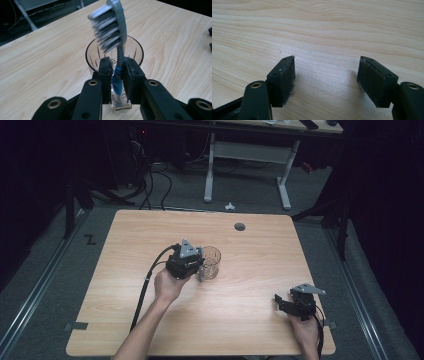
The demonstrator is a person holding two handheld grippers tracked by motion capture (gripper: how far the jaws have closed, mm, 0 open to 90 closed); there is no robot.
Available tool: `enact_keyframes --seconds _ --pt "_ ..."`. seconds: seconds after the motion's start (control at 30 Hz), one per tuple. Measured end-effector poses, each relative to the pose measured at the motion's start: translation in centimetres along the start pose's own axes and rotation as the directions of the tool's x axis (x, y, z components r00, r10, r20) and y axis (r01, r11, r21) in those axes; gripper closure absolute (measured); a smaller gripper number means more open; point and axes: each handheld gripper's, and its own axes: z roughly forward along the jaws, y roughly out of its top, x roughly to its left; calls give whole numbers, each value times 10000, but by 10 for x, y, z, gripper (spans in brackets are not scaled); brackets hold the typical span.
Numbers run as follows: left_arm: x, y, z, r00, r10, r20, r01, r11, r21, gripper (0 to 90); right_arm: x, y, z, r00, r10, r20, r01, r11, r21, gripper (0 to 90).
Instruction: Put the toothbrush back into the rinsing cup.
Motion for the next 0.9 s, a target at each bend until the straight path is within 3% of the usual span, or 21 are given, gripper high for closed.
enact_keyframes --seconds 0.2,0.63,0.9 --pt "3 -1 -1 9998 -188 -44 188 9998 -1 749 0 0 0 10000 4 -1 -4 10000 1 309" --pt "7 -3 -7 9973 -692 -238 684 9971 -331 528 0 0 0 10000 -12 5 12 10000 -1 309" --pt "9 -6 -14 9959 -839 -336 825 9957 -414 471 0 0 0 10000 -3 4 3 10000 1 309"
